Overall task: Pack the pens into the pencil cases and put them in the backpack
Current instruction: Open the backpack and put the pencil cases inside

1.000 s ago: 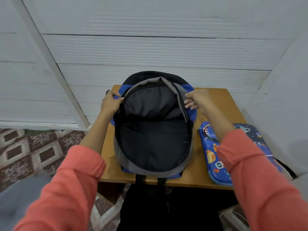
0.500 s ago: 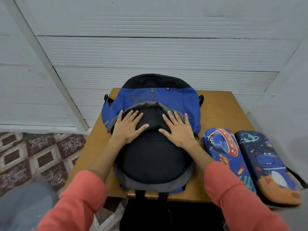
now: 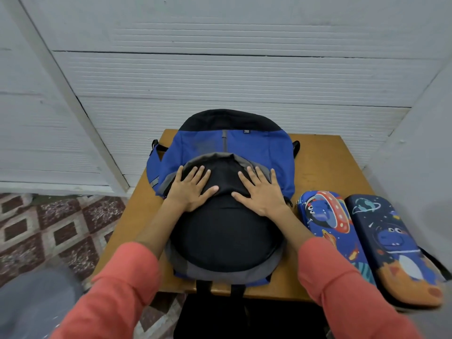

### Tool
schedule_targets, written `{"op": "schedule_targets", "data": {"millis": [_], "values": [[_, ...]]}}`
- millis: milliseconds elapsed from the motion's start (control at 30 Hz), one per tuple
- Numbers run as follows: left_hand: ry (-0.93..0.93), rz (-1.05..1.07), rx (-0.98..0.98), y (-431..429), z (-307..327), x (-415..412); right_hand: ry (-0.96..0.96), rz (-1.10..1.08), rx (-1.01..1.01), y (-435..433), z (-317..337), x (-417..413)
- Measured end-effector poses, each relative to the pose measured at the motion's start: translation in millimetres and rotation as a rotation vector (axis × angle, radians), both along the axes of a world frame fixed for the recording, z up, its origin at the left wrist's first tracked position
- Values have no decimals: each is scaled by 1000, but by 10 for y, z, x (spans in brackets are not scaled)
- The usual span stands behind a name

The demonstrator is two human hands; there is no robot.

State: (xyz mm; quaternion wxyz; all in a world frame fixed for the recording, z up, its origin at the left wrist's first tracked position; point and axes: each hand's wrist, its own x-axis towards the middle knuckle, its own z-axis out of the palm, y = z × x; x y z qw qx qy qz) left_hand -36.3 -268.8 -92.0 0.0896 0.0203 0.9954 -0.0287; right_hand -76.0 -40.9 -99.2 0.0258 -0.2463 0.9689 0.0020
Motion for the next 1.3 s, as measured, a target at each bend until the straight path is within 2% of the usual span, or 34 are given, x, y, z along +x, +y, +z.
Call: {"op": "schedule_targets", "data": {"millis": [67, 133, 233, 333, 400, 633, 767, 867, 967, 1067, 1200, 1300], "values": [[105, -28, 77, -34, -40, 34, 16, 4, 5, -7, -5, -4], [310, -122, 140, -61, -91, 82, 19, 2, 27, -14, -5, 4], [488, -316, 72, -41, -103, 112, 96, 5, 33, -37, 5, 40], [470, -389, 88, 27, -100, 82, 323, 101, 12, -114, 15, 124], [449, -379, 141, 64, -102, 72, 392, 167, -19, -185, 1, 170], [440, -248, 213, 36, 103, 164, 421, 87, -3, -19, 253, 130], [557, -242, 298, 190, 195, 222, 353, 43, -84, 5, 400, 148], [603, -324, 217, 313, 258, 237, 345, 49, -119, 10, 466, 174], [562, -287, 111, 426, 314, 192, 306, 66, -106, 71, 485, 210], [496, -274, 91, 489, 366, 150, 238, 60, -323, 222, 461, 314], [459, -240, 96, 486, 418, 132, 270, 28, -675, 606, 476, 695], [437, -238, 117, 490, 438, 126, 281, -91, -660, 1044, 422, 1088]]}}
